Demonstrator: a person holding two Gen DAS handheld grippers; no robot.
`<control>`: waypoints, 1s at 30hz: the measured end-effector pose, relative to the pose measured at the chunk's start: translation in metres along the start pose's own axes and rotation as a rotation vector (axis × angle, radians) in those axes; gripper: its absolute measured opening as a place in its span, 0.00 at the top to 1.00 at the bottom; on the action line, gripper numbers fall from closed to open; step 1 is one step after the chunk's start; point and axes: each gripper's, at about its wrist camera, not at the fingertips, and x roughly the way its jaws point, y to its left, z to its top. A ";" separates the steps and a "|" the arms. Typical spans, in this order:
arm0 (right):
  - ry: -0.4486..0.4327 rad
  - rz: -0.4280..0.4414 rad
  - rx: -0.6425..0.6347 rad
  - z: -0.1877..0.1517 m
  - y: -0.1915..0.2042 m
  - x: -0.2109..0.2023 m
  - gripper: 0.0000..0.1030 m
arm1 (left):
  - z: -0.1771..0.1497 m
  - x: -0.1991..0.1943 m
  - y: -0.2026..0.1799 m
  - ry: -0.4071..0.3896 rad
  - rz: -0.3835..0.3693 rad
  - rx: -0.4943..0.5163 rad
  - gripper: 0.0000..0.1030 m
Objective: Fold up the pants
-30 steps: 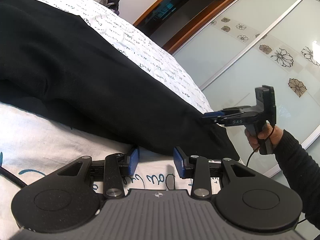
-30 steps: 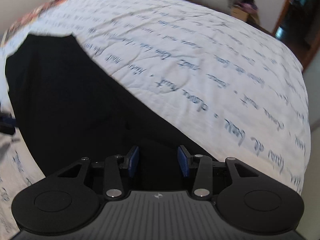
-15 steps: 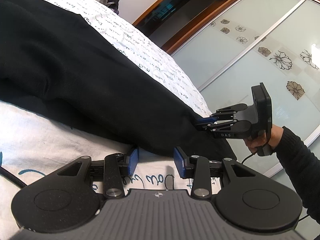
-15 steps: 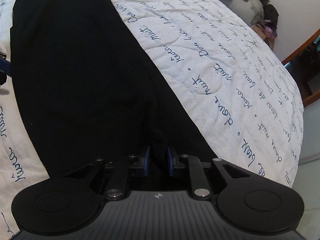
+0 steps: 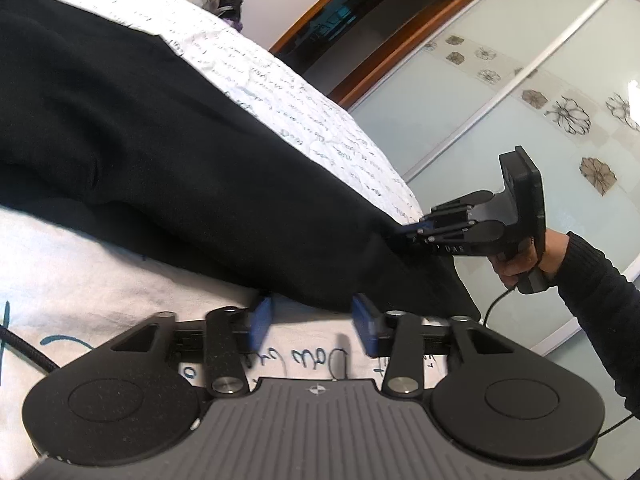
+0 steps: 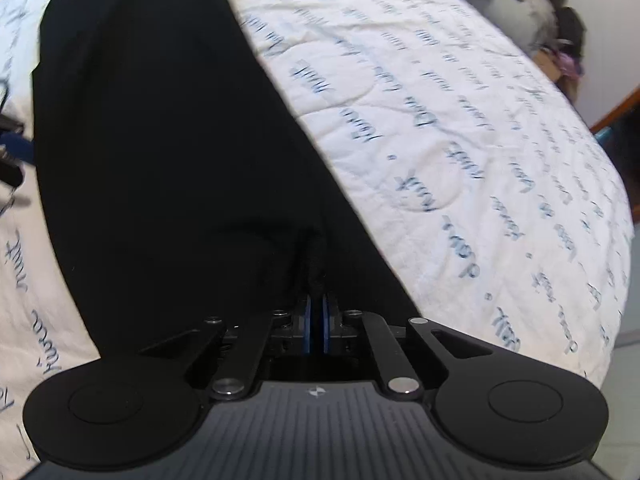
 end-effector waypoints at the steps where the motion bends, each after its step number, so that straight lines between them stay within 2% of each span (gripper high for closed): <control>1: -0.013 -0.021 0.010 -0.002 -0.001 -0.003 0.96 | 0.000 0.000 -0.001 0.000 -0.006 0.013 0.41; 6: -0.065 -0.123 0.080 -0.005 -0.018 -0.014 0.99 | -0.001 0.002 0.001 -0.005 -0.009 0.023 0.41; 9: -0.069 -0.092 0.162 -0.009 -0.033 -0.014 0.99 | -0.002 0.002 0.002 -0.007 -0.014 0.019 0.41; 11: -0.122 -0.061 0.224 -0.012 -0.037 -0.020 0.99 | -0.003 0.001 0.002 -0.009 -0.016 0.018 0.41; 13: -0.163 0.000 0.214 -0.012 -0.030 -0.026 0.98 | -0.003 0.001 0.003 -0.009 -0.017 0.019 0.41; 15: -0.132 -0.050 0.138 -0.007 -0.014 -0.020 0.97 | -0.003 0.001 0.002 -0.009 -0.020 0.020 0.40; 17: -0.081 -0.054 0.117 -0.004 -0.013 -0.006 0.97 | -0.003 0.001 0.002 -0.010 -0.023 0.019 0.40; 21: -0.036 -0.015 0.112 0.002 -0.016 0.010 0.97 | -0.004 0.001 0.004 -0.012 -0.029 0.013 0.40; 28: 0.009 0.048 0.127 0.000 -0.026 0.003 0.95 | -0.003 0.000 0.008 -0.012 -0.038 0.008 0.40; 29: 0.019 0.062 0.120 -0.003 -0.027 0.003 0.93 | -0.003 0.000 0.008 -0.013 -0.039 0.007 0.40; 30: 0.024 0.067 0.116 -0.003 -0.027 0.006 0.85 | -0.003 0.000 0.008 -0.013 -0.039 0.007 0.40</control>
